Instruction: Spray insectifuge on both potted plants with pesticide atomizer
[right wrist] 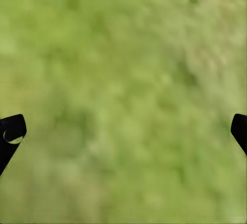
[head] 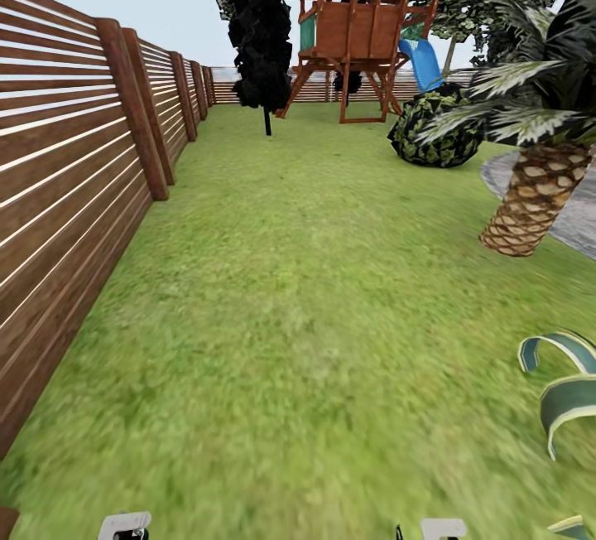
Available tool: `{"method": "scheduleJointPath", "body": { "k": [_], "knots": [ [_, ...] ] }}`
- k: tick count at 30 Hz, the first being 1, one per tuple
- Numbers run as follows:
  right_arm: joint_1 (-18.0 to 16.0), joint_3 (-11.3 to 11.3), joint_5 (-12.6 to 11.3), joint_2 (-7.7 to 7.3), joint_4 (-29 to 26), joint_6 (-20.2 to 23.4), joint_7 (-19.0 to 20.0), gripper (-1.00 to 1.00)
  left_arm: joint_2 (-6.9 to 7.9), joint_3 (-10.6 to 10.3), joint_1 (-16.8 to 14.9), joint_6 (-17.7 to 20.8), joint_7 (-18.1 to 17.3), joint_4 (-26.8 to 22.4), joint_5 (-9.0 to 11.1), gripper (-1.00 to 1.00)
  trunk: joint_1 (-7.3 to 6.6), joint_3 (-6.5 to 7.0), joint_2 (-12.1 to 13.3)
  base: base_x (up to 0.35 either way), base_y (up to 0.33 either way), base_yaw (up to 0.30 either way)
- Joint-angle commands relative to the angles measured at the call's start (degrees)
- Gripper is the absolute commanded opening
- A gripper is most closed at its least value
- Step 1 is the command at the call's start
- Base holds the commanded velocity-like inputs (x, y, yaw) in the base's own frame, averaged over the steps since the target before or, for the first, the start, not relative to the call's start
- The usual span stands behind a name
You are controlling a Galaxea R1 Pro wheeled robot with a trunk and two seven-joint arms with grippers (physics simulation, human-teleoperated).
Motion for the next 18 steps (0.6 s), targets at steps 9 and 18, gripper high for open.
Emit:
{"method": "scheduleJointPath", "body": {
  "k": [9,18],
  "knots": [
    [0.0,-0.4,0.6,-0.06,0.2,-0.1,-0.4,1.0,-0.02,0.5,0.0,-0.1,-0.4,0.0,-0.3,-1.0,0.02,-0.05,0.0,0.339,0.0,0.0],
    [0.0,-0.4,0.6,-0.06,0.2,-0.1,-0.4,1.0,-0.25,0.5,0.0,-0.1,-0.4,0.0,-0.3,-1.0,0.02,-0.05,0.0,0.338,0.0,0.0]
  ]
}}
